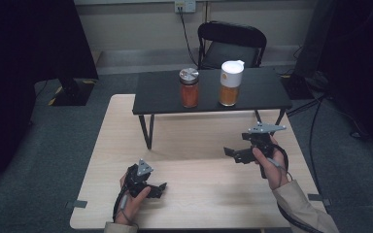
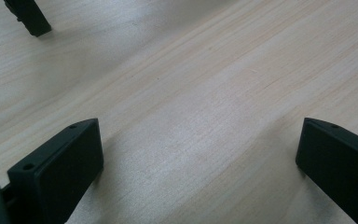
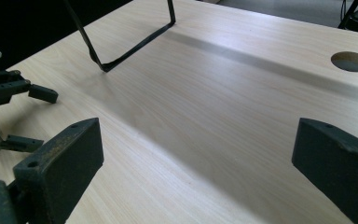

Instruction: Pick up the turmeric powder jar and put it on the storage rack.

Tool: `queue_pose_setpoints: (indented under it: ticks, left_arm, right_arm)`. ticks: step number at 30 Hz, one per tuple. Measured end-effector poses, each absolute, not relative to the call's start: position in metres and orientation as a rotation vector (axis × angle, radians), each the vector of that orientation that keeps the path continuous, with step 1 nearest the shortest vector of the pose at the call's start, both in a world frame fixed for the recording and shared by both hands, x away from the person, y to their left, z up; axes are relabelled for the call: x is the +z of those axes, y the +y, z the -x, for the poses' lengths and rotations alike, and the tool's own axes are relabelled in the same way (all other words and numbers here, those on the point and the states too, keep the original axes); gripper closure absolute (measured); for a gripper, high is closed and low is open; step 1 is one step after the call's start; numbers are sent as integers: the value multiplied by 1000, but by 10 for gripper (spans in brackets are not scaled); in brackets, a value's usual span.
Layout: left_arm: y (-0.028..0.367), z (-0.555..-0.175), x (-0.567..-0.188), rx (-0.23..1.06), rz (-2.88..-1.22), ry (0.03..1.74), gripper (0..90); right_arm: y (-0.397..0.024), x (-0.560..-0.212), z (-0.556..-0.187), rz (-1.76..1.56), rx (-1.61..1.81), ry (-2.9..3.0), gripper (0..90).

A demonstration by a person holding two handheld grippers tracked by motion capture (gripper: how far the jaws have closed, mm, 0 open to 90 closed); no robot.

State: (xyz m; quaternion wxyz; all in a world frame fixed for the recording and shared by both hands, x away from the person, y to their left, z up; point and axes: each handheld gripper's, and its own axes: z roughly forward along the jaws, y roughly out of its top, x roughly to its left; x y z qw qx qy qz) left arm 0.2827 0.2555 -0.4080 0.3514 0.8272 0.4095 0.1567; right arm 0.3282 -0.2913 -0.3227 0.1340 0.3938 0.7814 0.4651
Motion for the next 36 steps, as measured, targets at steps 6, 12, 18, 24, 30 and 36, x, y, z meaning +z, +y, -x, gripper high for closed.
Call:
queue_pose_setpoints:
  ticks: [6, 12, 18, 24, 30, 36]
  left_arm:
    - [255, -283, -408, 405, -2141, 1060, 0]
    - [255, -283, -408, 405, -2142, 1060, 0]
    - [255, -283, -408, 406, -2141, 1060, 0]
    - [255, -283, -408, 405, -2142, 1060, 0]
    - [255, -283, -408, 405, -2141, 1060, 0]
    - [255, -283, -408, 405, -2141, 1060, 0]
  right_arm:
    - [-293, -327, -326, -1131, 1334, 2271, 8]
    - [-296, -333, -325, -1136, 1325, 2280, 8]
    - [-297, -337, -324, -1132, 1308, 2294, 8]
    - [-298, -341, -323, -1125, 1304, 2307, 8]
    - [-300, -344, -322, -1125, 1297, 2315, 8]
    - [-303, -349, -321, -1129, 1286, 2325, 7]
